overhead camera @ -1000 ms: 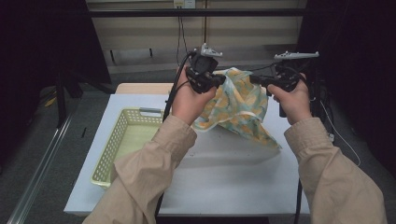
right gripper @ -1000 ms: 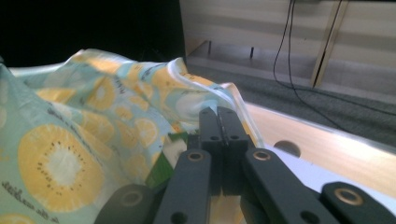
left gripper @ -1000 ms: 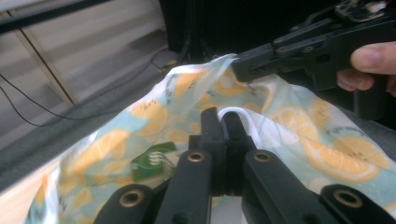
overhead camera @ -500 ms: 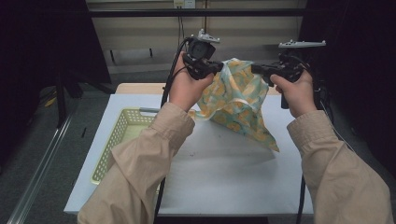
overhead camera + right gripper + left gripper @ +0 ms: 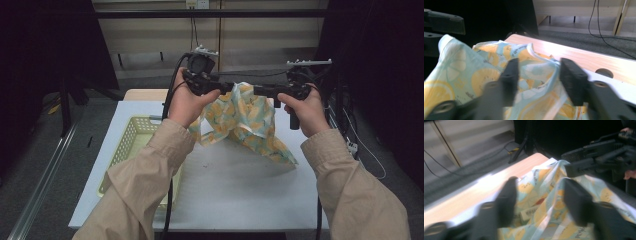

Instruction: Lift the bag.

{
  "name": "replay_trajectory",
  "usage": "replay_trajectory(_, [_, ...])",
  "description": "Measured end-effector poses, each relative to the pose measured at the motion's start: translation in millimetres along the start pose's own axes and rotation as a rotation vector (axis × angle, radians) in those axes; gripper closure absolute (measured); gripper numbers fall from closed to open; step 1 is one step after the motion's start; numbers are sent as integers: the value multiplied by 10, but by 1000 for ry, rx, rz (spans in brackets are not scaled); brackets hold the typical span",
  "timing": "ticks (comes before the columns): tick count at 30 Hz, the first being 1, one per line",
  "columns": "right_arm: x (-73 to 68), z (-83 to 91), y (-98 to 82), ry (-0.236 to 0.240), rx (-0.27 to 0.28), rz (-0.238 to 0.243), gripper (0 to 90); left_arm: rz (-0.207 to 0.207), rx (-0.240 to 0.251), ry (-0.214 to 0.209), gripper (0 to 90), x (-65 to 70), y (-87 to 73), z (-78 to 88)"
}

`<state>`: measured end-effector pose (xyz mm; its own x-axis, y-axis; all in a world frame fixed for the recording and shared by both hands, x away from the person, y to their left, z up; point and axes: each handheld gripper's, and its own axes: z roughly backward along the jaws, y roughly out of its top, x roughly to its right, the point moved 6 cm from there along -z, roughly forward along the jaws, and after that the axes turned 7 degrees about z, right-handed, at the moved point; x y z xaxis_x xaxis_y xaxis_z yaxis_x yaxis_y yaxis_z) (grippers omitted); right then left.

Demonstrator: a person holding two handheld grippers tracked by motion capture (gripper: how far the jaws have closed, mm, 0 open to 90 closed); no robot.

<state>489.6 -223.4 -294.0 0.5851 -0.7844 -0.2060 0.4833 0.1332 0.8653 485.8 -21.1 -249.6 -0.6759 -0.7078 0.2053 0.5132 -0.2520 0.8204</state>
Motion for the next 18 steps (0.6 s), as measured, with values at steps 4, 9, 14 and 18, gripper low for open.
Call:
replay_trajectory(4, [-55, 4, -57, 21, -8, -6, 310, 20, -21, -31, 227, -57, -126, 57])
replay_trajectory(9, [-76, 77, -69, 21, 3, 6, 275, 29, -18, -73, 112, -107, -228, 202])
replay_trajectory(14, [-107, 151, -179, 4, -6, 59, 262, -4, -15, -92, 58, -209, -403, 370])
replay_trajectory(18, [-119, 193, -335, -3, -17, 88, 255, -4, -11, -95, 57, -300, -569, 471])
